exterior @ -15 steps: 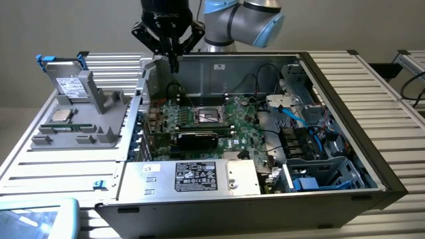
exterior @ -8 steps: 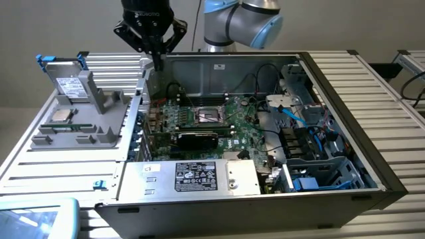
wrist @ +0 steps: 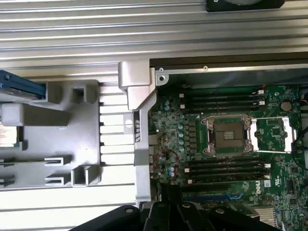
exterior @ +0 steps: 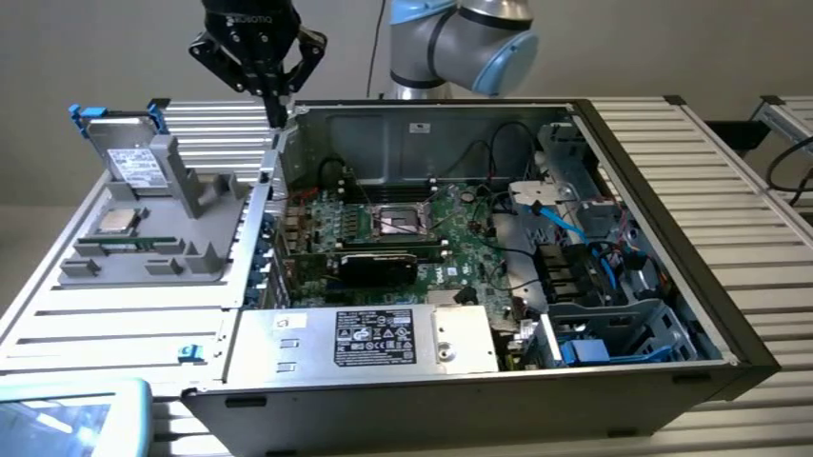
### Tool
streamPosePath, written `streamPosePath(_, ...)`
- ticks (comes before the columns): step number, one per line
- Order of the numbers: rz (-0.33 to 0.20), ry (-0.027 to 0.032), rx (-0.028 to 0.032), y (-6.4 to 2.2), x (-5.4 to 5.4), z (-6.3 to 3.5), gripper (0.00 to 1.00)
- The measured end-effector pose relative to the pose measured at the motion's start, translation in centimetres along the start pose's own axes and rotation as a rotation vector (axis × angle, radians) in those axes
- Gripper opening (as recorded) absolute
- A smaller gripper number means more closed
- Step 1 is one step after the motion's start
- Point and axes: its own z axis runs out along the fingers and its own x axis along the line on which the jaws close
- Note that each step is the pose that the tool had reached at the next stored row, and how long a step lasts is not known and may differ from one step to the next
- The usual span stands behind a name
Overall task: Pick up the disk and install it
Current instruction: 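Reach for the disk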
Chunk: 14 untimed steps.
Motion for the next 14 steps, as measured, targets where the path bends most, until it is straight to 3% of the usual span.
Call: streamPosePath(14,0.000,0.0000,0.0000,2.01,6.1,0.02,0.11)
